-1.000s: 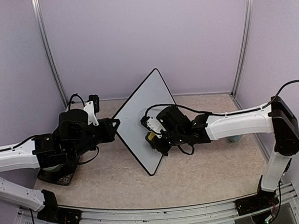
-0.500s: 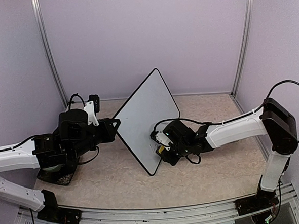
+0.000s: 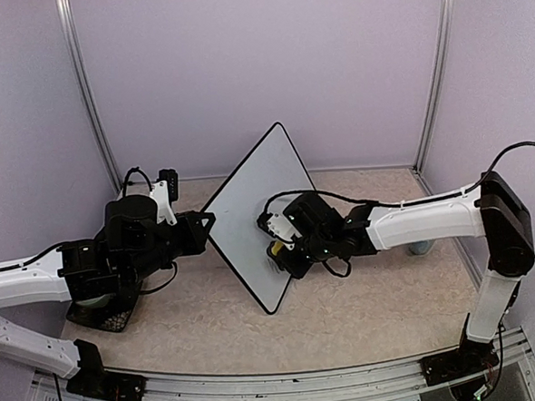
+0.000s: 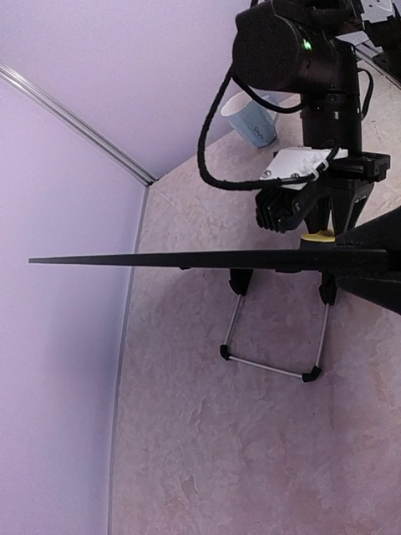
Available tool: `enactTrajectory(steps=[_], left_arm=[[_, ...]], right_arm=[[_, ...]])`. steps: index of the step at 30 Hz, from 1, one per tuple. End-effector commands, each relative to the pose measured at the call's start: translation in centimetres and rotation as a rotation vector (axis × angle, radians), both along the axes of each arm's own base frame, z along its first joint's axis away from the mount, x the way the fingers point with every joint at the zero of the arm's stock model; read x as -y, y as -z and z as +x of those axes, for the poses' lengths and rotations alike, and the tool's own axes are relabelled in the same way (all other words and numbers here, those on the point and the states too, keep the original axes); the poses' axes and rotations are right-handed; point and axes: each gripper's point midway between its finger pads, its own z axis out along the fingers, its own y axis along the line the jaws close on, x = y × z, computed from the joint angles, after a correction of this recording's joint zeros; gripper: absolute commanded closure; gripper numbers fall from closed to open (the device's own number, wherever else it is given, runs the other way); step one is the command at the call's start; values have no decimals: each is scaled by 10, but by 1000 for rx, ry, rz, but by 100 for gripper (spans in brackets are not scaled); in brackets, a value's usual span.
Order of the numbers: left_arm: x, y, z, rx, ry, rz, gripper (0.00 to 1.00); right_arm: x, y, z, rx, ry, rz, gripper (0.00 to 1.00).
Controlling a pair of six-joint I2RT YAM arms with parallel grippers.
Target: Erase the whiteboard
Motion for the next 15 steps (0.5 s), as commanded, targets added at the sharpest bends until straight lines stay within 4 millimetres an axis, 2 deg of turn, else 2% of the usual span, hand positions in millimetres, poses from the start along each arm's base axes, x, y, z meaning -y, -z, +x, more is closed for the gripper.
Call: enactTrajectory(steps=[1,3,5,9,11,15], left_arm=[[6,-2,-5,-24,27,-62,100],[6,-2,-5,-23,26,-62,100],[5,-2,-6,-24,25,-61,100],[6,-2,-5,-22,26,-61,100],[6,-3,-6,-20,28,-65,100],[5,-3,-6,-20,28,-61,100]], right_arm=[[-35,-78,6,114,-66,206,100],[-38,-82,1,104,-92,233,100],[-39,-73,-4,84,-105,225,100],[-32,-34,-9,18,-93,155,100],[-24,-10,-15,-22,-84,124,100],[-8,23,-26,-76,-64,80,100]])
